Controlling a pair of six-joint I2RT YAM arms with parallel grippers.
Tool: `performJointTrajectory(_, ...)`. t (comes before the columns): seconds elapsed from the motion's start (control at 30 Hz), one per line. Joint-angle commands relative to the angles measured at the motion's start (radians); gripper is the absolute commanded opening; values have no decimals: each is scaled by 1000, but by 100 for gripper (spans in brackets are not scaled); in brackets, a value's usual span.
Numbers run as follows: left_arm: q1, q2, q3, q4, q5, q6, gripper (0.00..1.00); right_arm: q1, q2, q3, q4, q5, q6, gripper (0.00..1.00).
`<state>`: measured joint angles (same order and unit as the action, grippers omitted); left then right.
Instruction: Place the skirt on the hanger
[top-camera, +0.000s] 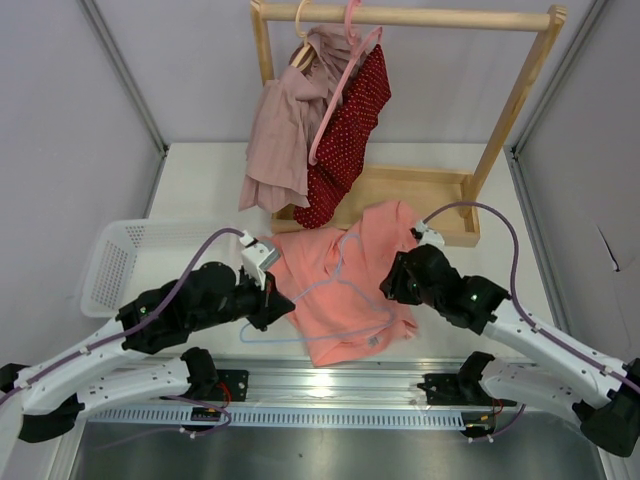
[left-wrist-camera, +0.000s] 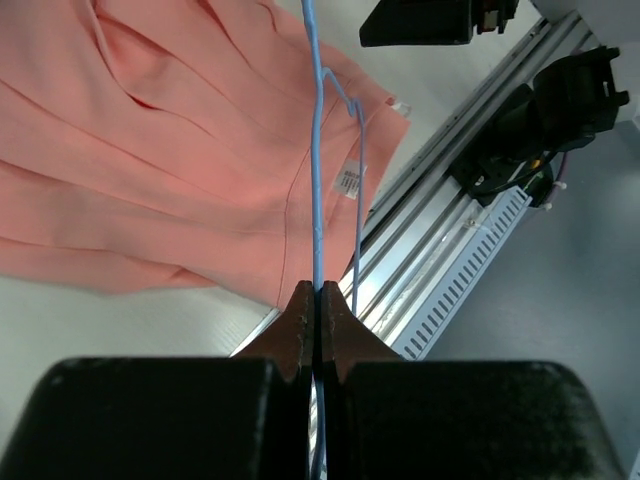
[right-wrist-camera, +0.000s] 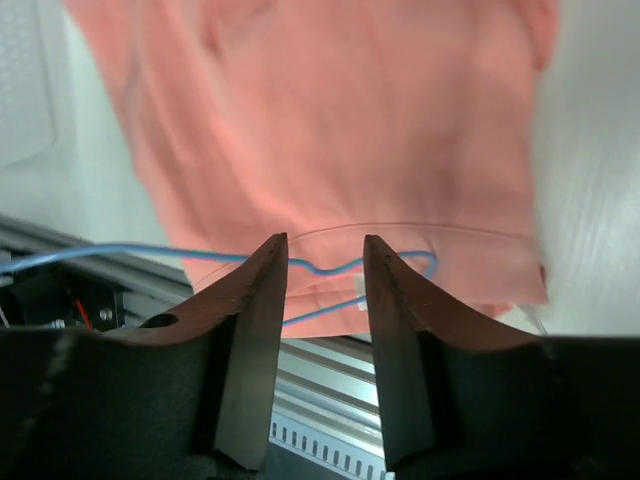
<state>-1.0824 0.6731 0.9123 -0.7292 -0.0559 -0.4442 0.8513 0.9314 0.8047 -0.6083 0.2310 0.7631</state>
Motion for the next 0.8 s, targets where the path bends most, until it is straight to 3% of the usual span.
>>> performJointTrajectory(0.0, -4, -21, 7, 82, 48, 7, 0, -23, -84, -28, -177, 128, 151, 39)
performJointTrajectory(0.37, -4, -20, -4, 166, 137, 27, 0, -8, -206, -197, -295, 113, 350, 36)
performJointTrajectory(0.57, -4, 16, -19, 177, 116, 30, 0, 5, -302, -252, -370, 110, 392, 36)
performJointTrajectory(0.77, -5, 46, -49, 215, 88, 9, 0, 8, -324, -312, -328, 87, 400, 36)
